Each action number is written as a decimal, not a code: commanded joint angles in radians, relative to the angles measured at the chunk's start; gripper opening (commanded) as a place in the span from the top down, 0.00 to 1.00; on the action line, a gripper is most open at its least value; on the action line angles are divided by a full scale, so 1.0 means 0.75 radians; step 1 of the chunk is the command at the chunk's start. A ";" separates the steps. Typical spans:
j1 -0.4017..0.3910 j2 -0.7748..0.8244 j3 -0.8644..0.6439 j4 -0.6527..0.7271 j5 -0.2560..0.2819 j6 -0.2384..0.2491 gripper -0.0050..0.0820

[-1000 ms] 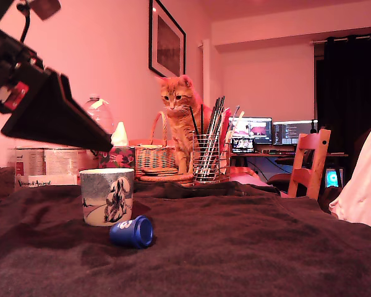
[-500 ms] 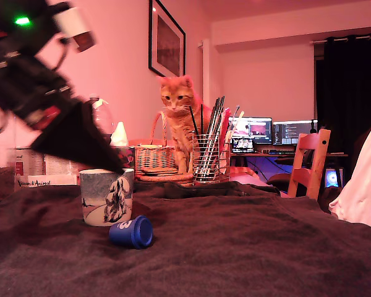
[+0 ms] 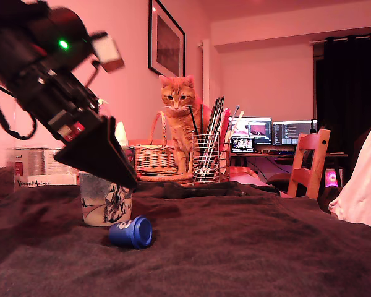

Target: Pick up the coffee capsules on the table and drop them inside the coffee cup

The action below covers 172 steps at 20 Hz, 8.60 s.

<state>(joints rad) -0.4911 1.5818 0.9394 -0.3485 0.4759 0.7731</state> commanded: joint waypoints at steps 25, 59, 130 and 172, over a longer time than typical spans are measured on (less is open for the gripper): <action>-0.039 0.274 0.017 -0.019 -0.053 0.121 0.52; -0.017 0.165 0.688 -0.743 -0.020 -0.620 0.78; 0.226 0.213 0.414 -0.175 -0.296 -0.996 0.55; 0.557 -0.976 -0.735 0.582 -0.333 -1.106 0.97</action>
<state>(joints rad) -0.0757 0.8711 0.4240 0.0681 0.2314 -0.0452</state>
